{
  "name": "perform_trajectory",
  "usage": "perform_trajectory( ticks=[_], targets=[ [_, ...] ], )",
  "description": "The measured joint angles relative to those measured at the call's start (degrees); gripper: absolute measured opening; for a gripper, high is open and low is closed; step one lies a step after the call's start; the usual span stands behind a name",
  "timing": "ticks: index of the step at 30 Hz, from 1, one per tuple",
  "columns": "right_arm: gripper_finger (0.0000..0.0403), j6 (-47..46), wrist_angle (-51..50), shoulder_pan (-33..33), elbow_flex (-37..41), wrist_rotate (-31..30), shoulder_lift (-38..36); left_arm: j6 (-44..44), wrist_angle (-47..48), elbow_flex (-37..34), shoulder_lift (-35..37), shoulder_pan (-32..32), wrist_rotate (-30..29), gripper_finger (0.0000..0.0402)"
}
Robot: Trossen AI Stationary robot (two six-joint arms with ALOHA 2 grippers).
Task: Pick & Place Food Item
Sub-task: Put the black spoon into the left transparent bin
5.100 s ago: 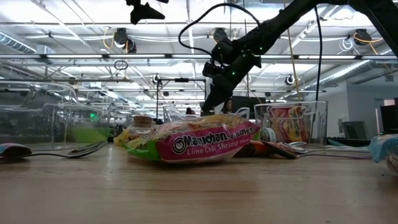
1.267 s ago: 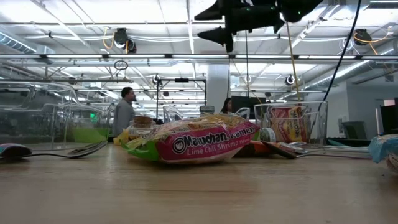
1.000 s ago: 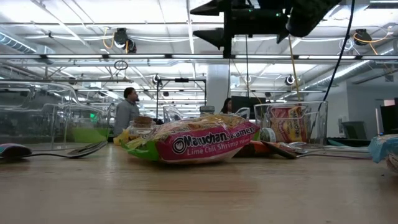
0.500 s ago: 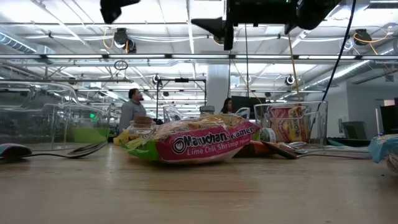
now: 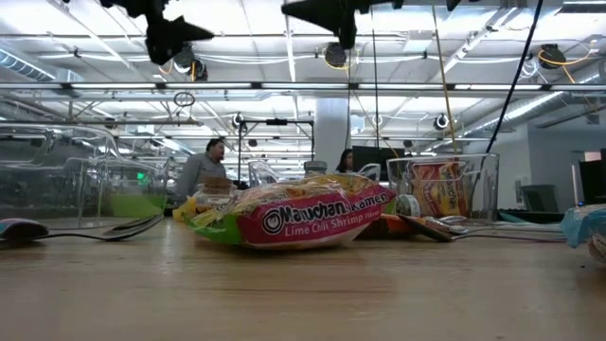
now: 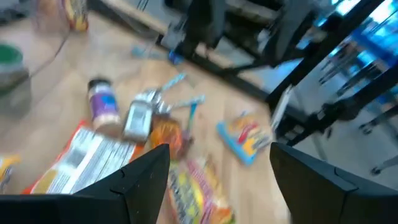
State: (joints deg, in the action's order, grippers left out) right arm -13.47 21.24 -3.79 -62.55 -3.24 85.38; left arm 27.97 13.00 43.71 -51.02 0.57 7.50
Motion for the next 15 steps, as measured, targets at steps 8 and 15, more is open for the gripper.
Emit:
perform_trajectory(
  ticks=[8,15],
  targets=[
    [0.0219,-0.82,-7.41,0.57,-0.27,-0.2,0.13,4.27,17.07,0.01,-1.85,-6.38,-0.23,0.0282],
    [0.0214,-0.85,-7.32,1.79,-0.27,-0.2,0.13,1.88,21.76,0.01,-6.51,-8.56,-0.5,0.0282]
  ],
)
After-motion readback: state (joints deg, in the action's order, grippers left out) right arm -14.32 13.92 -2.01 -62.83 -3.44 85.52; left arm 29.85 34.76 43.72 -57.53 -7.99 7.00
